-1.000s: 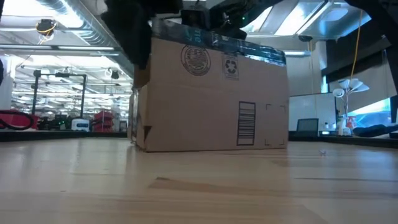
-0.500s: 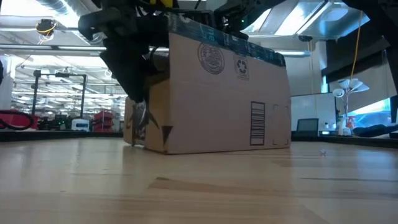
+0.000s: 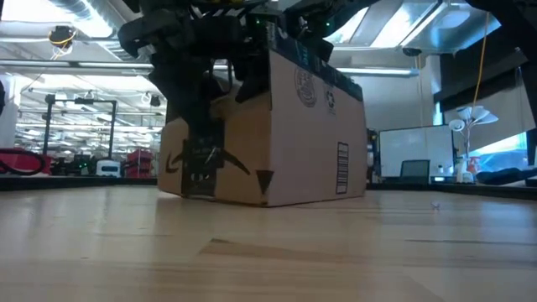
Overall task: Unpack boxes
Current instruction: Open the cardboard box using the gray cutter
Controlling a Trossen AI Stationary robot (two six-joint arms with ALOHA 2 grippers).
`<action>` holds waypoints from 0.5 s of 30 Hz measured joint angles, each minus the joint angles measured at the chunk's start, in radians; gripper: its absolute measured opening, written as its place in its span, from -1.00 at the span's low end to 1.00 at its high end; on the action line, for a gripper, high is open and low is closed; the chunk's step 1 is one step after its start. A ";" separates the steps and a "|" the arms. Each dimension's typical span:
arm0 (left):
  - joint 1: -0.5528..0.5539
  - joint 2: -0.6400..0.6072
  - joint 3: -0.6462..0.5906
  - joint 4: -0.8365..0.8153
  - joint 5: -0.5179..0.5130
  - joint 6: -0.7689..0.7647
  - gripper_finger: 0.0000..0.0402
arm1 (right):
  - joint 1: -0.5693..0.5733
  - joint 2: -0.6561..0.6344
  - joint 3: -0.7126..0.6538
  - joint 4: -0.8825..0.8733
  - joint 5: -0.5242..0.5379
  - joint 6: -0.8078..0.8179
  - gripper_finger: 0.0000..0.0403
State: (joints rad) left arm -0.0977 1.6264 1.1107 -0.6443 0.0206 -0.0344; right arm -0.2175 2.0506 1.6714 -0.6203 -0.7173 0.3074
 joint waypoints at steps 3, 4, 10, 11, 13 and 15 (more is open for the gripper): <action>0.001 -0.010 0.000 -0.005 -0.004 0.007 -0.58 | 0.000 0.000 0.000 0.002 -0.013 -0.001 -0.96; 0.004 -0.018 0.000 -0.016 -0.004 0.008 -0.58 | 0.000 0.000 0.001 0.003 -0.019 0.001 -0.96; -0.011 -0.137 0.001 -0.176 0.067 0.012 -0.58 | 0.001 -0.026 0.003 -0.029 -0.078 0.016 -0.99; -0.016 -0.170 0.003 -0.205 0.090 0.013 -0.58 | 0.001 -0.036 0.003 -0.030 -0.096 0.026 -0.99; -0.026 -0.242 0.006 -0.256 0.125 0.012 -0.58 | 0.002 -0.052 0.011 -0.036 -0.142 0.049 -0.99; -0.034 -0.314 0.007 -0.294 0.143 -0.009 -0.58 | 0.004 -0.058 0.030 -0.036 -0.198 0.076 -0.99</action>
State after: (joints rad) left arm -0.1318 1.3120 1.1174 -0.9381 0.1638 -0.0436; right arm -0.2134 1.9930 1.7019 -0.6566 -0.9151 0.3834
